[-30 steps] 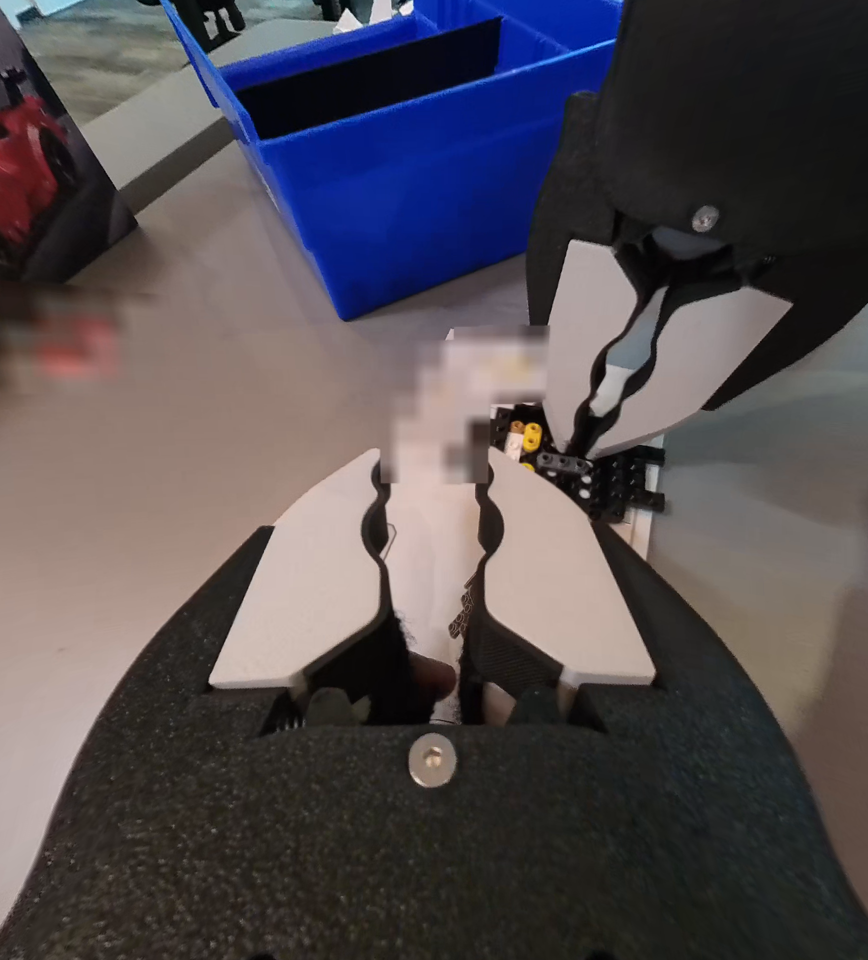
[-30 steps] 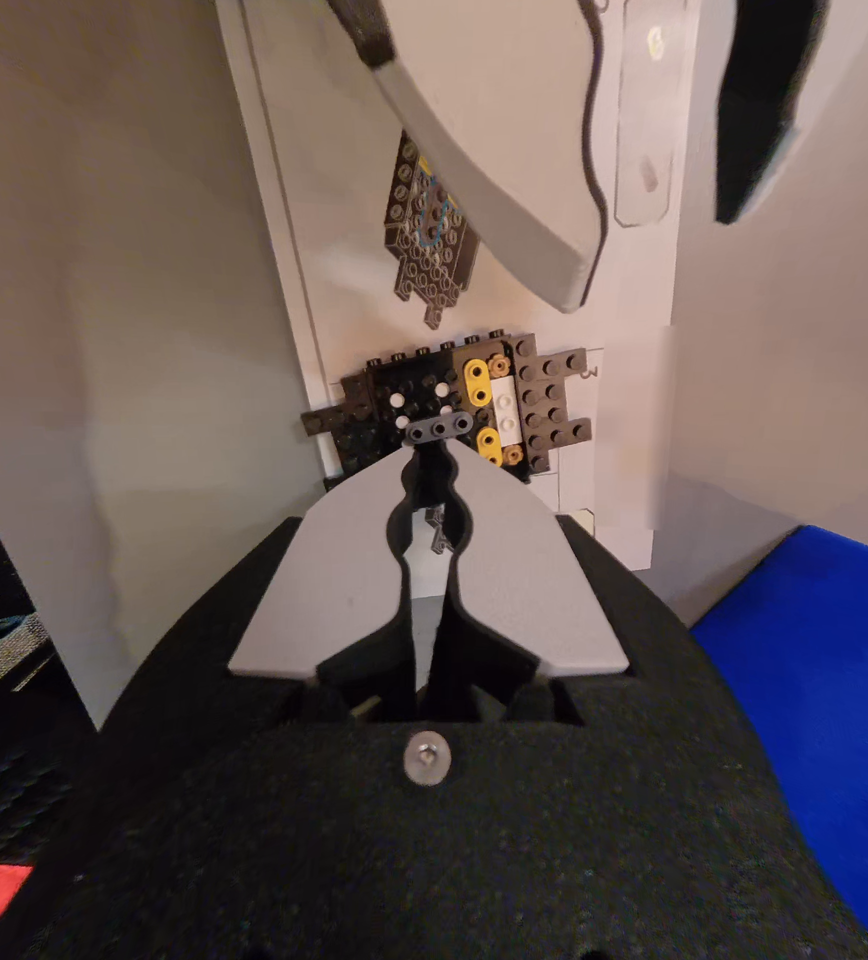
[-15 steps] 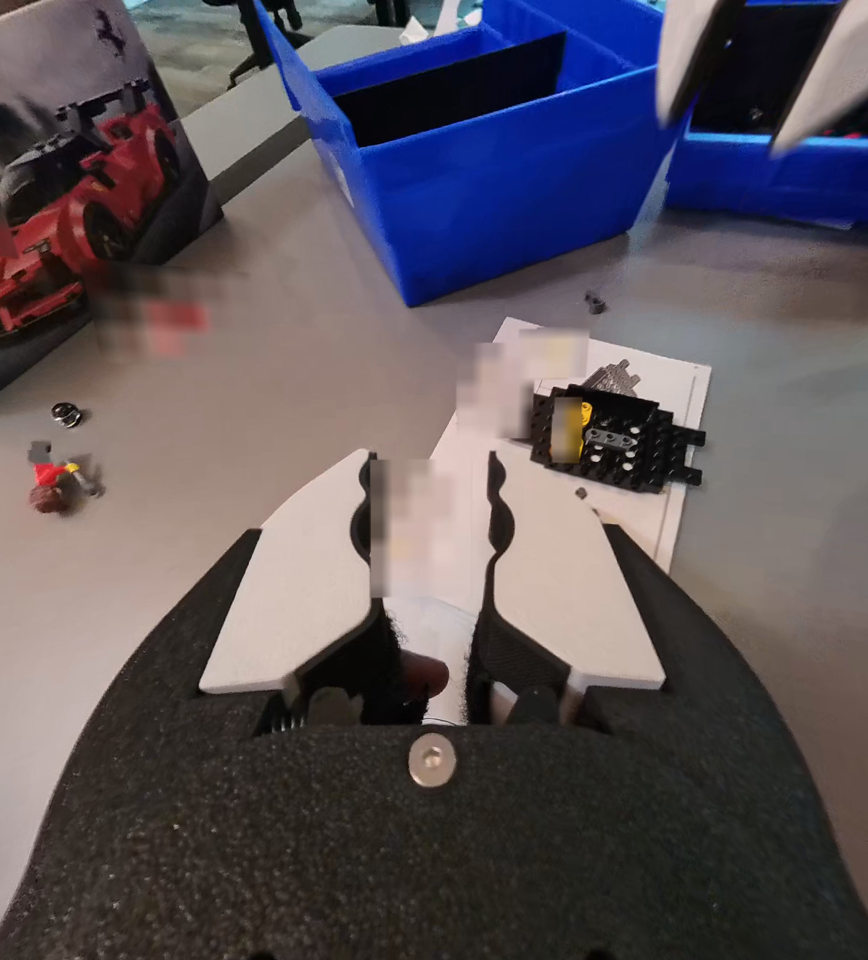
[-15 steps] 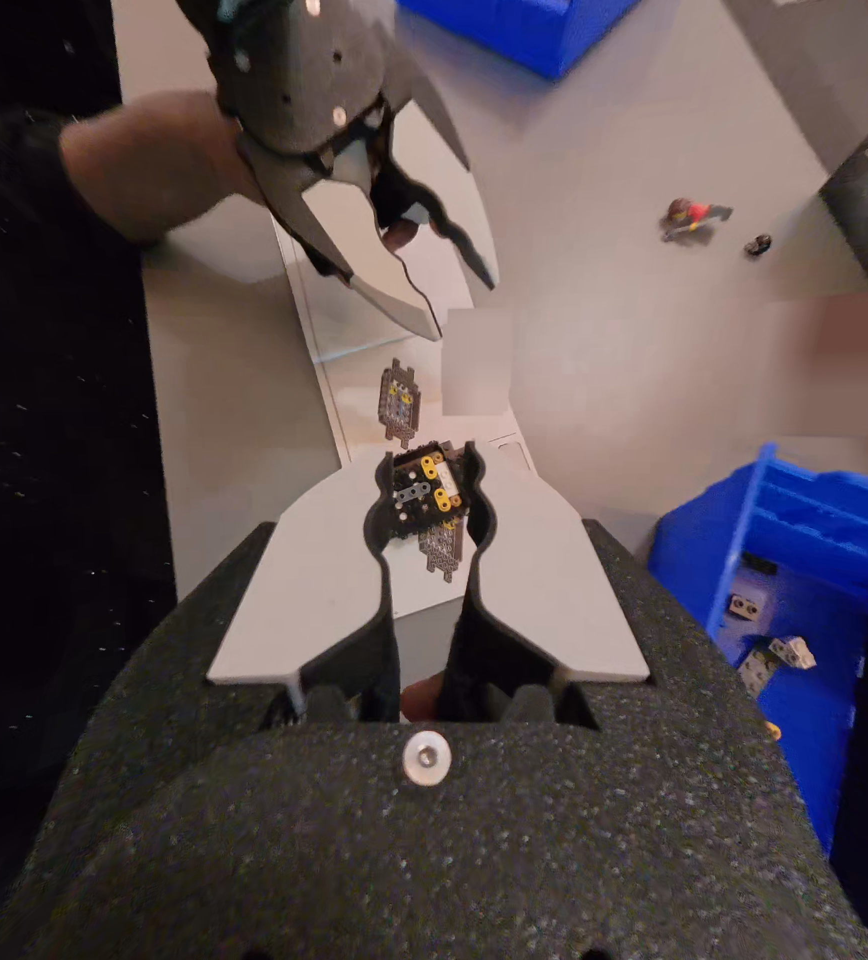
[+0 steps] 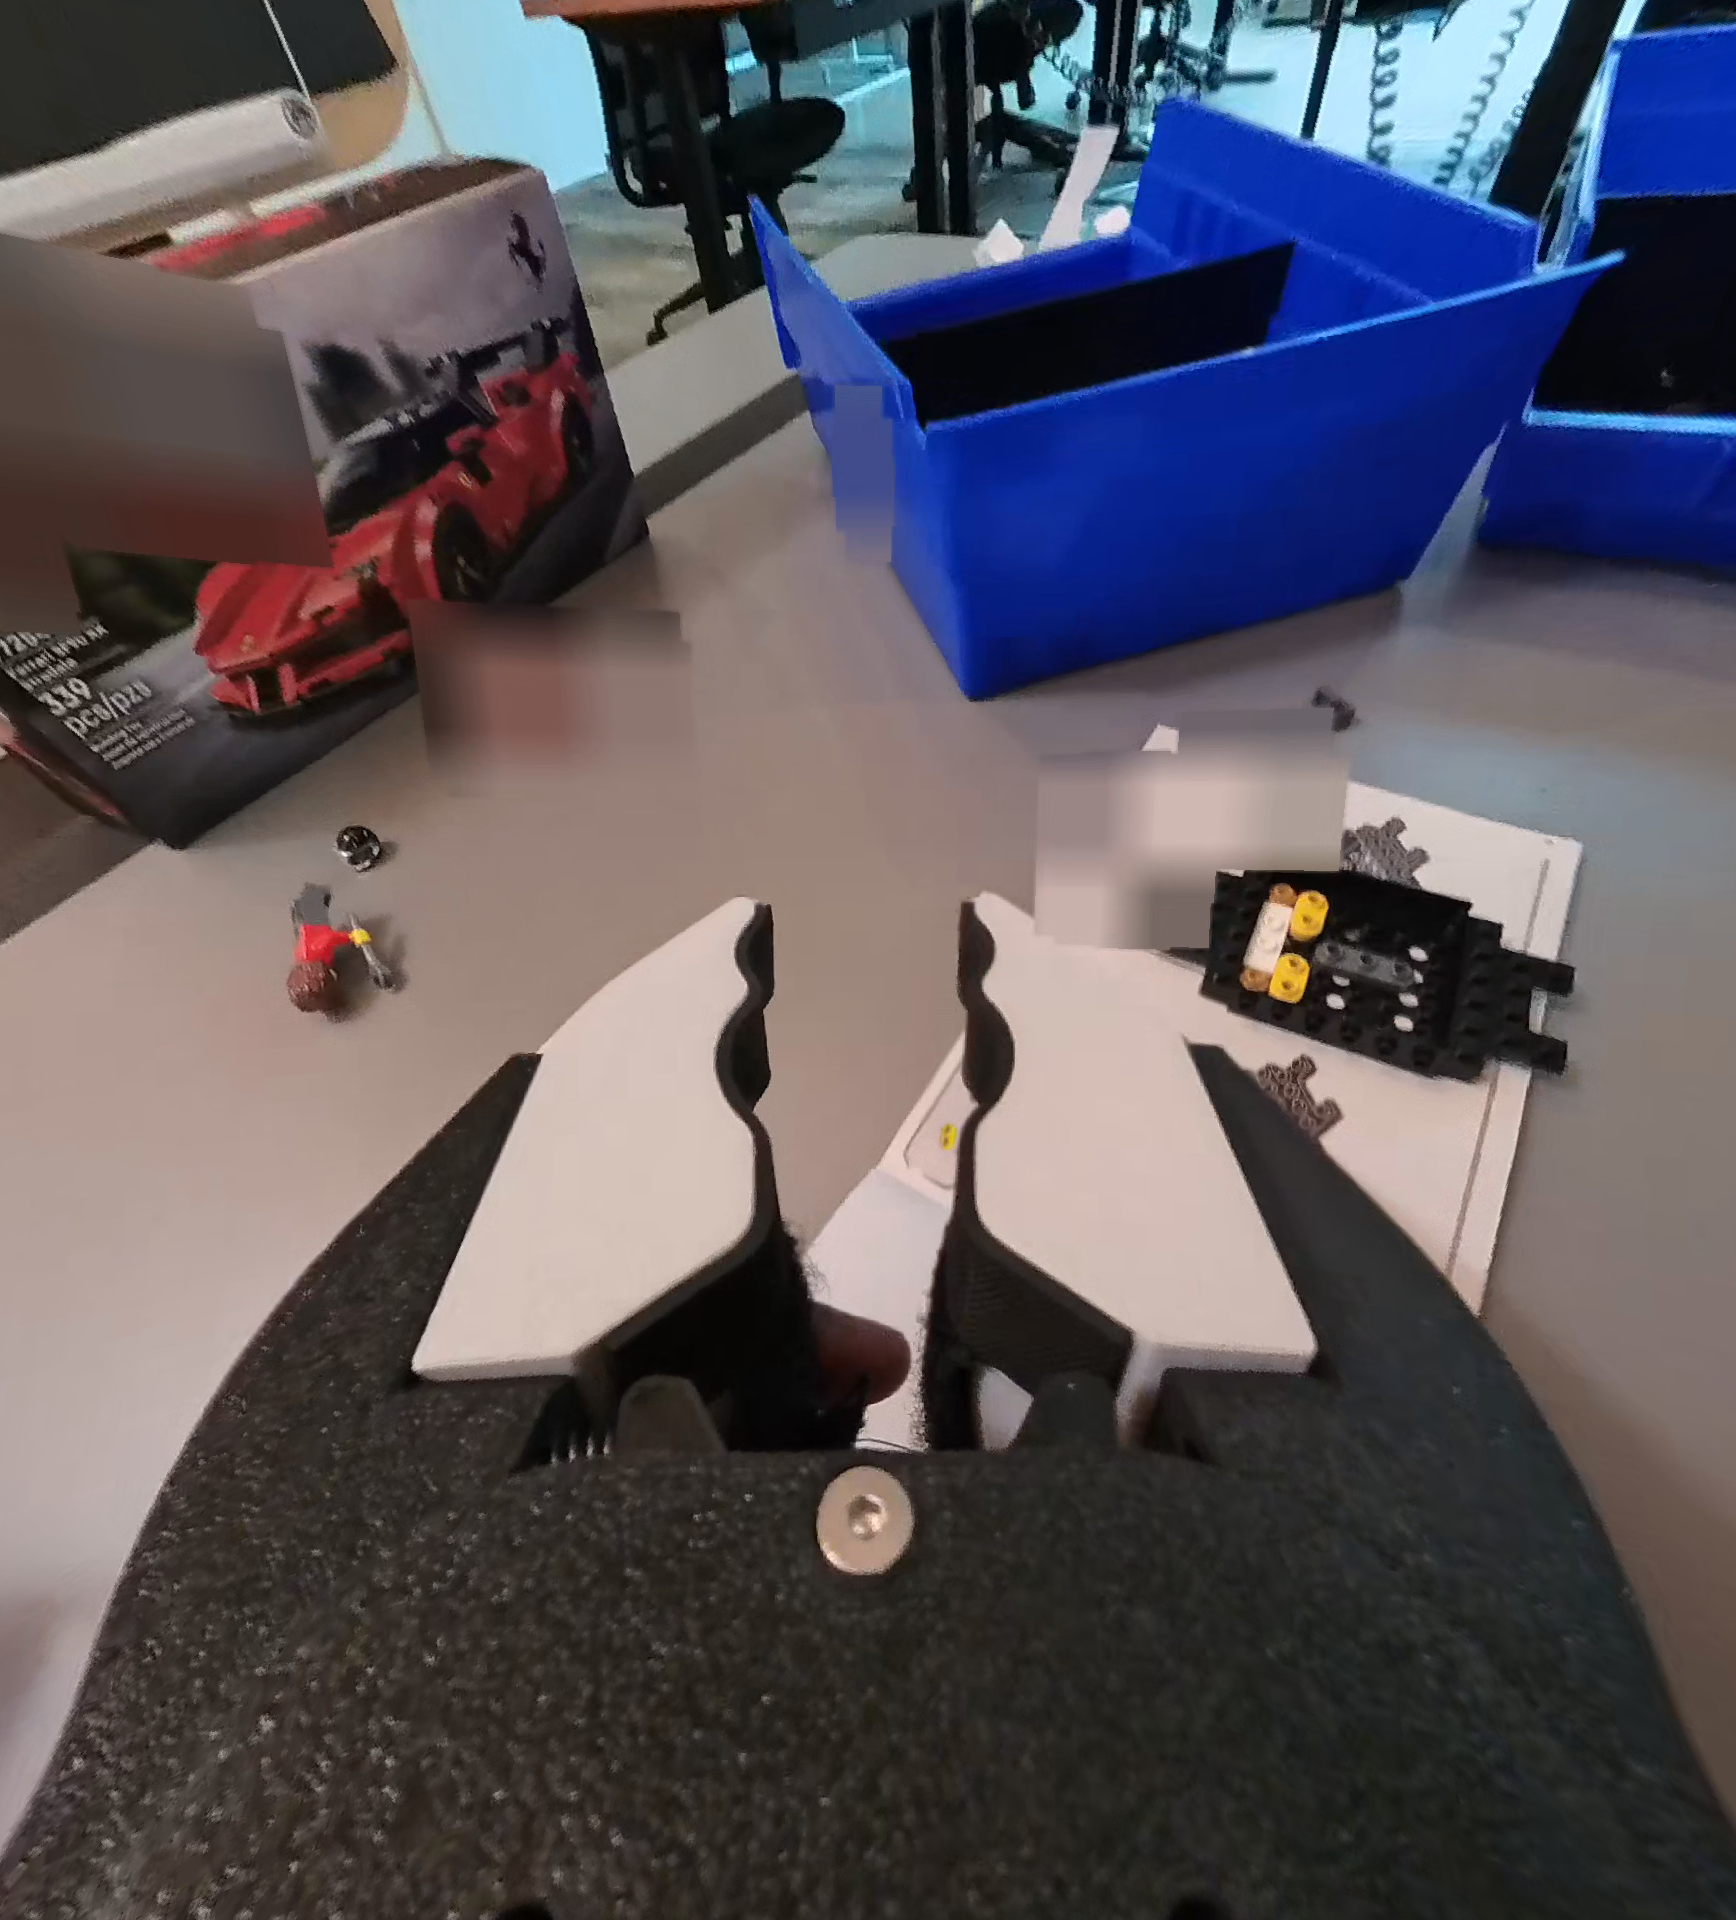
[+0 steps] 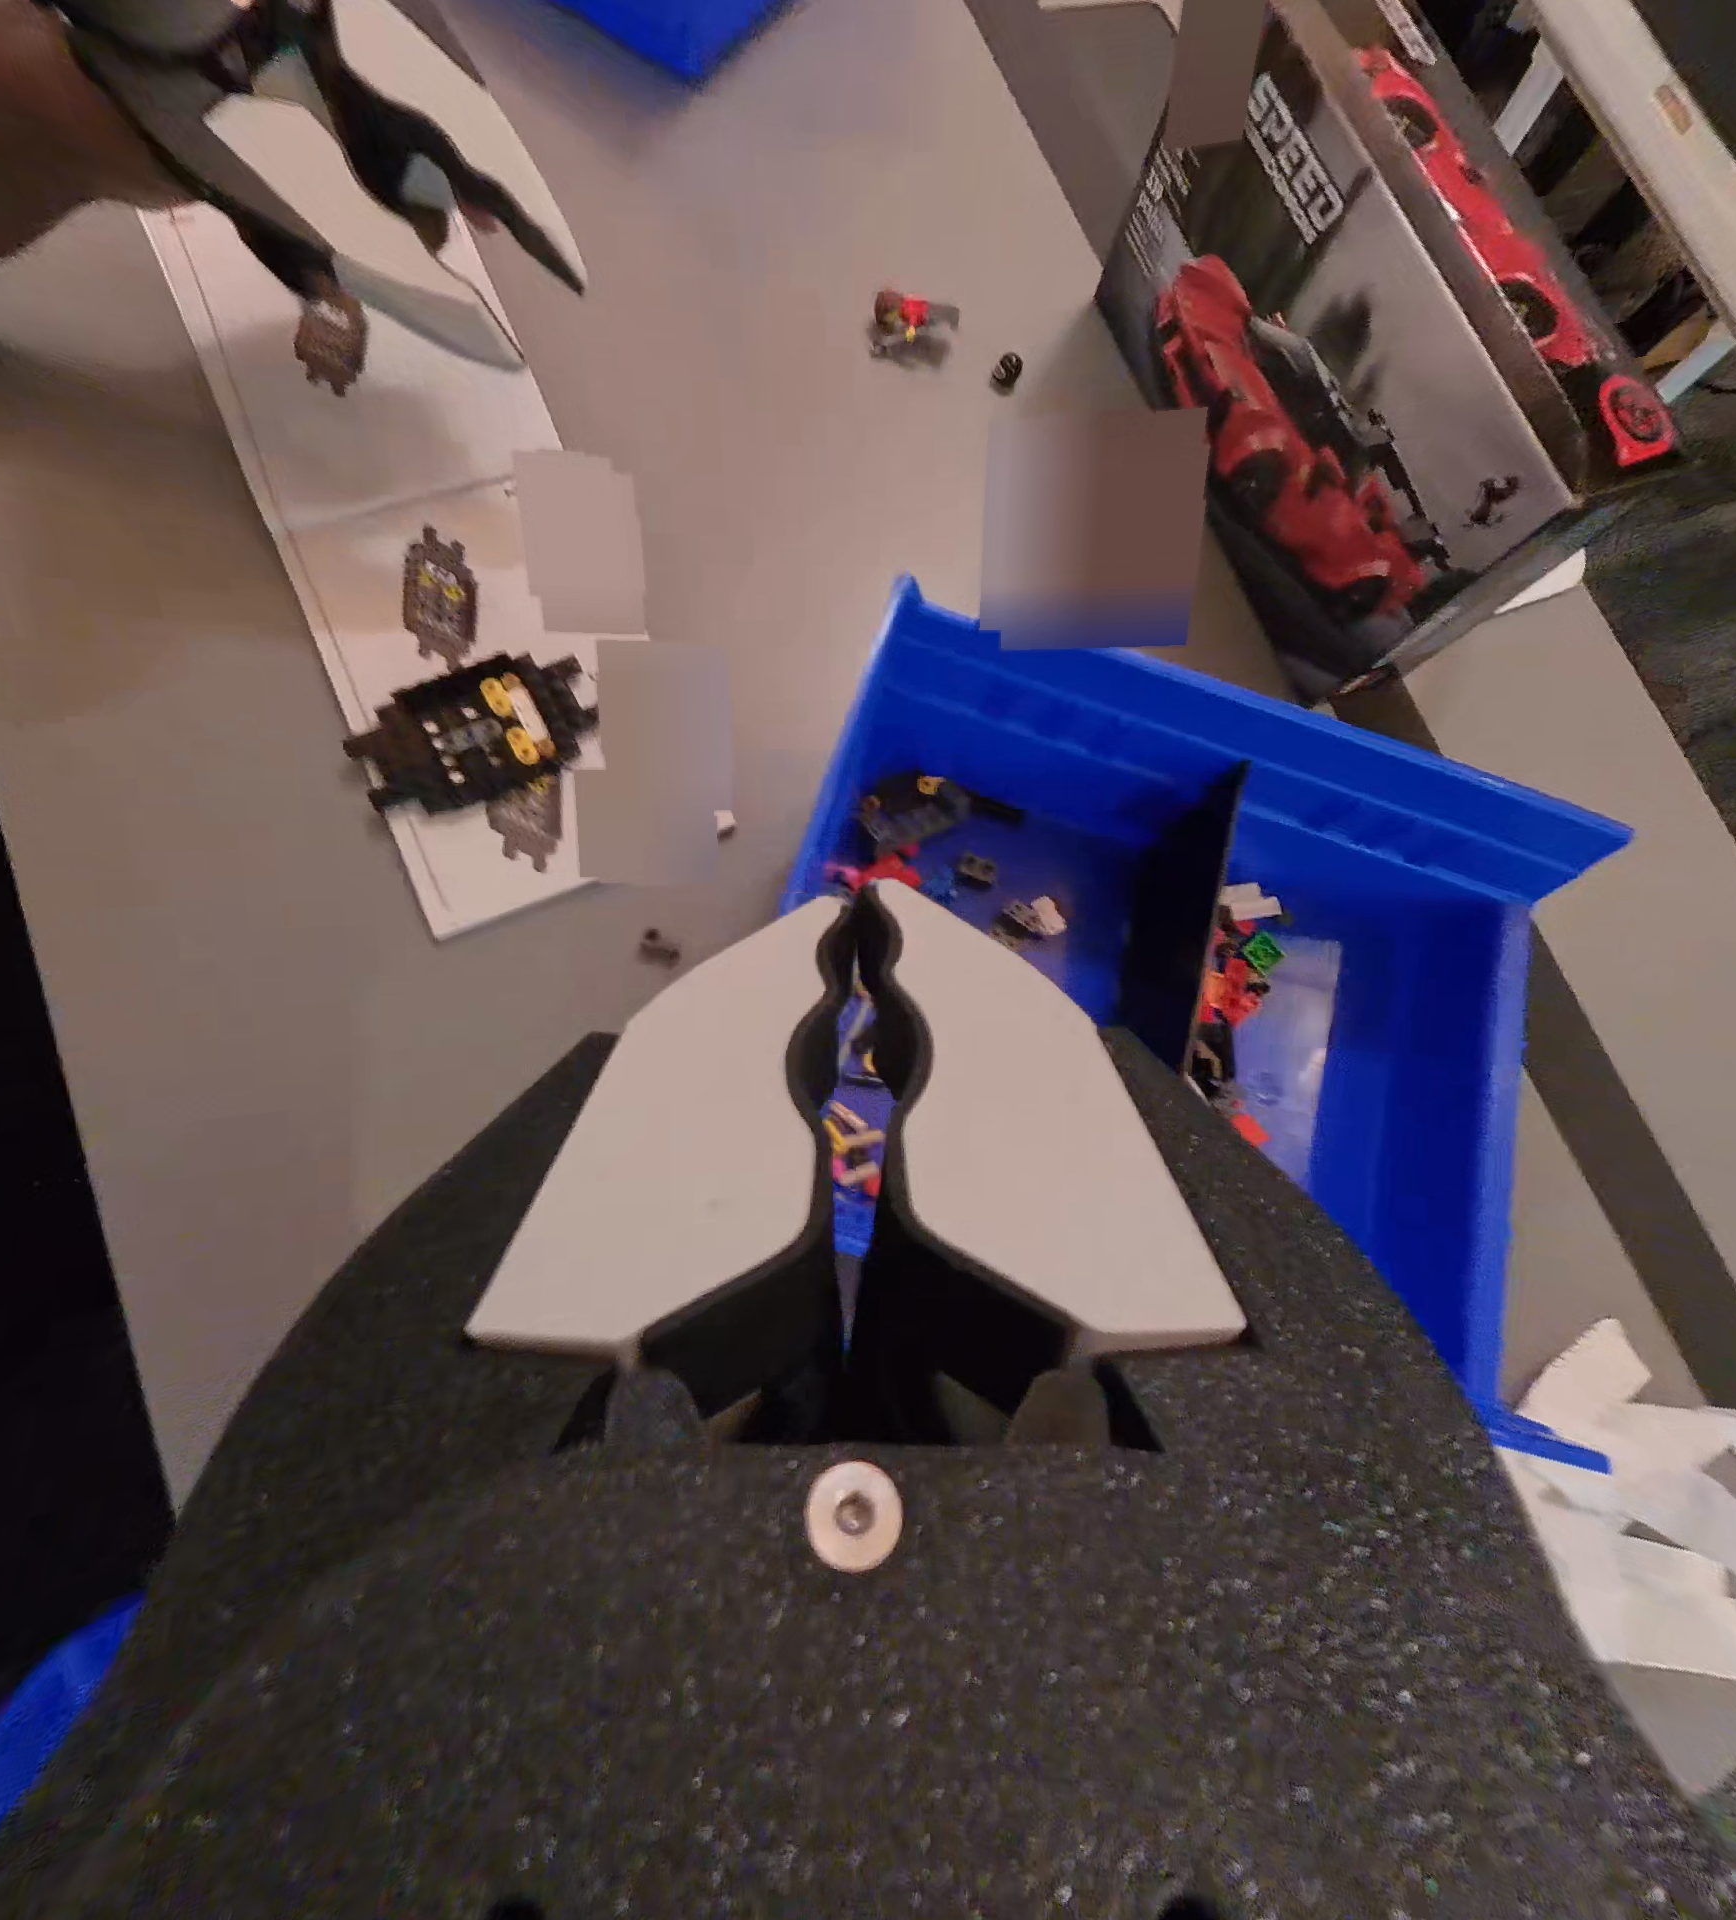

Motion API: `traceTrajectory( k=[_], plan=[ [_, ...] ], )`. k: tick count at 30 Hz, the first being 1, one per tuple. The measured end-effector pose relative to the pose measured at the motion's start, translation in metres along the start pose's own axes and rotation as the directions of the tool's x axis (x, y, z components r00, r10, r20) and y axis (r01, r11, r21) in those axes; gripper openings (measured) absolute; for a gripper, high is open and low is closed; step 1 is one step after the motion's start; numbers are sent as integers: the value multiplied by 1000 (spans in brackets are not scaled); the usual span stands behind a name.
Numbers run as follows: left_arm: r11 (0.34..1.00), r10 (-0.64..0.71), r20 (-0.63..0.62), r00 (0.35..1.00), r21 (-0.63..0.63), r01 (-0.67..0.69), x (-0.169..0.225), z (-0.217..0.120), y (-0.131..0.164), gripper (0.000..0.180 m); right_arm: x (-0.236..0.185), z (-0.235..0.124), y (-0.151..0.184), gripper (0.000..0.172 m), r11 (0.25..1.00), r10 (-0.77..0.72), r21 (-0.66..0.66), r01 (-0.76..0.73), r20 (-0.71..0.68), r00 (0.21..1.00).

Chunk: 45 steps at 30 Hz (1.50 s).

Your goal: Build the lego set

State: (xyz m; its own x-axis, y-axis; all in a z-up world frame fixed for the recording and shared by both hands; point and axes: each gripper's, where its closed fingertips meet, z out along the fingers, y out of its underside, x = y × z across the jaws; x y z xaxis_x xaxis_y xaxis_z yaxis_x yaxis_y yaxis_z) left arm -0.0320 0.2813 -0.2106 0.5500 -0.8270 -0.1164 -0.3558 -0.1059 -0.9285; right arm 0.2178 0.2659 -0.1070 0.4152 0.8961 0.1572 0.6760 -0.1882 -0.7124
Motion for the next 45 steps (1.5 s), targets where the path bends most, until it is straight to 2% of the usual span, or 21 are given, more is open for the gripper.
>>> traceTrajectory(
  k=[4, 5, 6, 8, 12, 15, 20, 26, 30, 33, 38, 41, 45],
  plan=[
    [1000, 14, 48, 999, 8, -14, -3, 8, -11, 30, 27, 13, 25, 9, 987, -89, -133, 93, 37, 995],
    [1000, 15, 39, 999, 10, -16, -1, 9, -13, 21, 32, 19, 34, 13, 977, -119, -169, 127, 57, 991],
    [1000, 17, -6, 1000, 1, -17, 6, 11, -14, 7, 36, 24, 43, 13, 965, -150, -204, 163, 77, 986],
    [999, -17, -80, 997, -30, 14, 16, 15, -13, 1, 42, 33, 63, 5, 933, -214, -266, 244, 135, 967],
    [997, -53, -93, 994, -61, 48, 16, 21, -9, 0, 42, 46, 98, 0, 858, -295, -333, 390, 302, 907],
    [996, -82, -34, 996, -45, 81, 5, 24, -8, 0, 40, 59, 111, 0, 837, -297, -334, 434, 388, 872],
    [991, -130, 32, 991, -29, 131, -13, 29, -3, 0, 36, 85, 115, 5, 806, -321, -325, 494, 462, 827],
    [988, -153, 38, 988, -10, 153, -17, 36, -4, 1, 41, 123, 118, 1, 736, -450, -347, 580, 390, 804],
    [979, -202, 1, 979, -7, 202, -13, 39, 0, 2, 23, 123, 135, 2, 718, -376, -380, 583, 493, 785],
    [972, -235, -17, 972, 23, 235, -11, 38, -1, 3, 27, 123, 145, 2, 691, -351, -440, 573, 489, 799],
    [960, -268, -48, 962, 68, 270, -8, 33, -7, 4, 24, 128, 140, 6, 725, -328, -415, 550, 494, 805],
    [953, -287, -65, 956, 87, 292, -7, 27, -10, 5, 21, 126, 147, 7, 689, -324, -441, 576, 523, 788],
    [929, -331, -107, 937, 135, 344, -6, 22, -16, 6, 18, 123, 148, 13, 682, -329, -431, 591, 540, 774]
  ],
)
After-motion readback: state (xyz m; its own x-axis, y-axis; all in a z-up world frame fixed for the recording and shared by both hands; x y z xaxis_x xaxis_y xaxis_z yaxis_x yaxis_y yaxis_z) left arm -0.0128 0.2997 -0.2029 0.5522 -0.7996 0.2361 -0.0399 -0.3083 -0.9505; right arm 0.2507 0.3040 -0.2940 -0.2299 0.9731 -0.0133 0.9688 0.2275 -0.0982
